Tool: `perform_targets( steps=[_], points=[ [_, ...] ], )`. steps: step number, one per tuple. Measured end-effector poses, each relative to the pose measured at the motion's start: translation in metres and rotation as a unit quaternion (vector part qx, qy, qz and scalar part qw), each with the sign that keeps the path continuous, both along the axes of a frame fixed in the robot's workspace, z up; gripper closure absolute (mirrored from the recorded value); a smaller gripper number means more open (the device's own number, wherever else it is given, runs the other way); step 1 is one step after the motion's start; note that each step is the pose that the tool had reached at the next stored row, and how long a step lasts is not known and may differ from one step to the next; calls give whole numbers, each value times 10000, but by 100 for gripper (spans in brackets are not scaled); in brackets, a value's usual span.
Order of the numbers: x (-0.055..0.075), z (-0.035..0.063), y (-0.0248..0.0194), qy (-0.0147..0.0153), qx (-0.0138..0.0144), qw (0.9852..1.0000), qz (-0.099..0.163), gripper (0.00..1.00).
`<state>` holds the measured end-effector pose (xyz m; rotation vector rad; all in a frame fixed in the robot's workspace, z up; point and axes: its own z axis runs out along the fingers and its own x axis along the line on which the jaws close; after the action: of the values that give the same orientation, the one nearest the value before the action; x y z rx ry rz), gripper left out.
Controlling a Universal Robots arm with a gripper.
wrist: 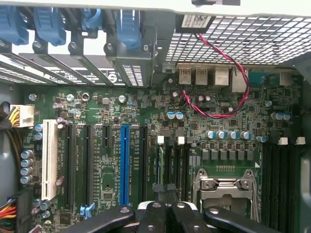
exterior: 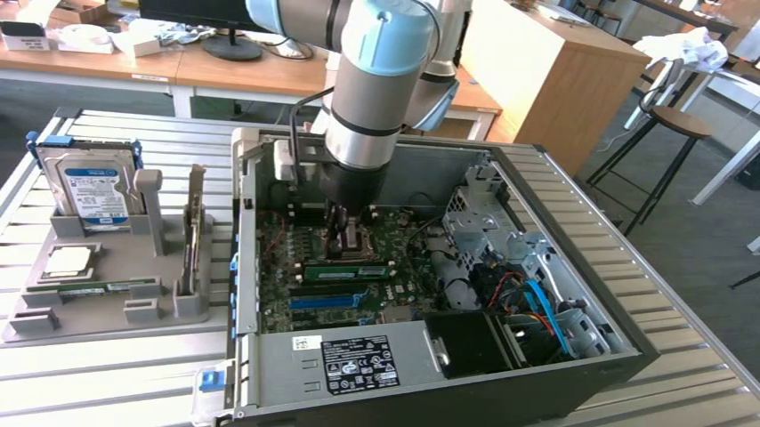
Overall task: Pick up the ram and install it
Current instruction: 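Insert the ram into the slot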
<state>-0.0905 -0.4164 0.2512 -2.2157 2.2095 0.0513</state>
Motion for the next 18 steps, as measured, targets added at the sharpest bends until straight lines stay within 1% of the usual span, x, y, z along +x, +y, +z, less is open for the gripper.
perform_targets(
  steps=[18],
  points=[
    [0,-106,0,0,0,10000,0,90]
  ],
)
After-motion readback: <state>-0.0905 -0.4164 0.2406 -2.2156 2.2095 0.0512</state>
